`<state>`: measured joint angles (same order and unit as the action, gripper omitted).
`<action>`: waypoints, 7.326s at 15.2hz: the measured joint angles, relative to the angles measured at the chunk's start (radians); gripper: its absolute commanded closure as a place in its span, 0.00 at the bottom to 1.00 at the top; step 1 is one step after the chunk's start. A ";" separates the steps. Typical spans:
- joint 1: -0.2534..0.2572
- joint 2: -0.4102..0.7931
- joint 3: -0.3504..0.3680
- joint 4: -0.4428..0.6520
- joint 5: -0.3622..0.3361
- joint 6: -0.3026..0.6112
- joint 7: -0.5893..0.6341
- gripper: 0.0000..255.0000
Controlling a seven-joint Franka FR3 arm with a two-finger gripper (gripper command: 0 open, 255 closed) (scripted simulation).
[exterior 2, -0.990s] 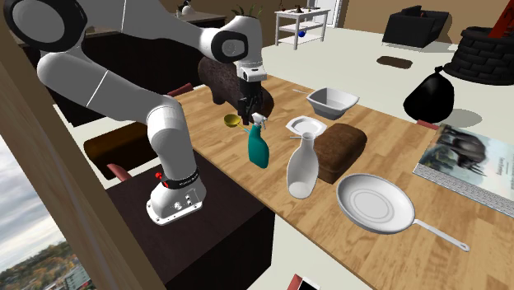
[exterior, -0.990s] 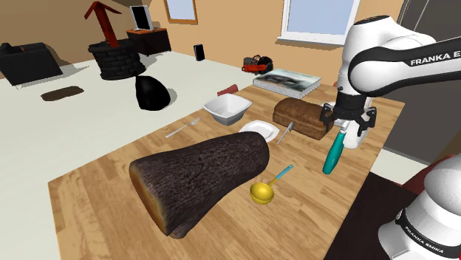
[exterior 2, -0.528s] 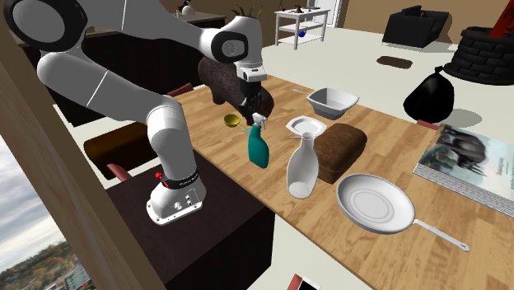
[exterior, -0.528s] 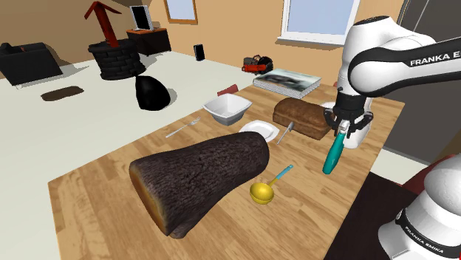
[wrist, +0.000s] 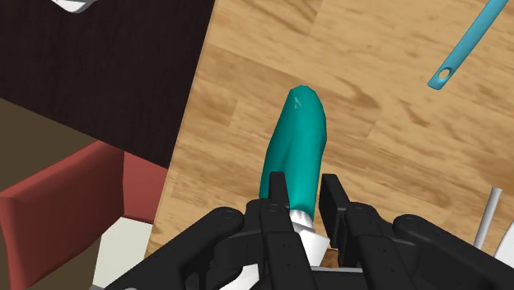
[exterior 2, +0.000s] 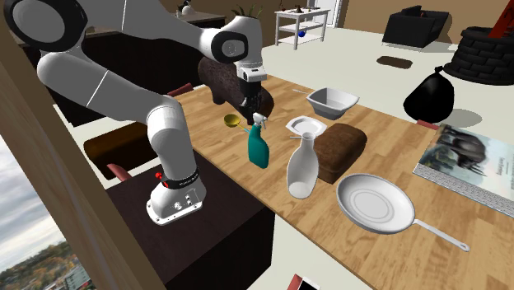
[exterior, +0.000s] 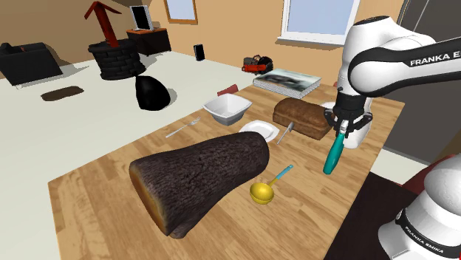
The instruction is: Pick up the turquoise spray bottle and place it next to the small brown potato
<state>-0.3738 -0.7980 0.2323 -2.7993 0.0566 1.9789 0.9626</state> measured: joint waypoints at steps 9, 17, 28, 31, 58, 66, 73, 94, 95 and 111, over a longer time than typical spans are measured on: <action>-0.004 -0.028 -0.015 0.091 -0.010 -0.118 -0.010 1.00; -0.011 -0.034 -0.026 0.190 -0.020 -0.232 -0.021 1.00; -0.025 -0.023 -0.040 0.347 -0.032 -0.369 -0.034 1.00; -0.028 -0.018 -0.046 0.393 -0.037 -0.408 -0.038 1.00; -0.053 0.129 -0.057 0.868 -0.065 -0.735 -0.055 1.00; -0.036 0.129 0.045 0.934 0.006 -0.801 0.065 1.00; -0.019 0.117 0.187 0.982 0.110 -0.845 0.236 1.00; -0.284 0.460 1.017 1.495 0.235 -0.879 0.912 1.00; -0.366 0.484 1.136 1.545 0.228 -0.886 0.957 1.00; -0.217 0.436 1.061 1.288 0.257 -0.675 0.969 1.00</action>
<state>-0.5907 -0.3624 1.2938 -1.5112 0.3138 1.3037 1.9319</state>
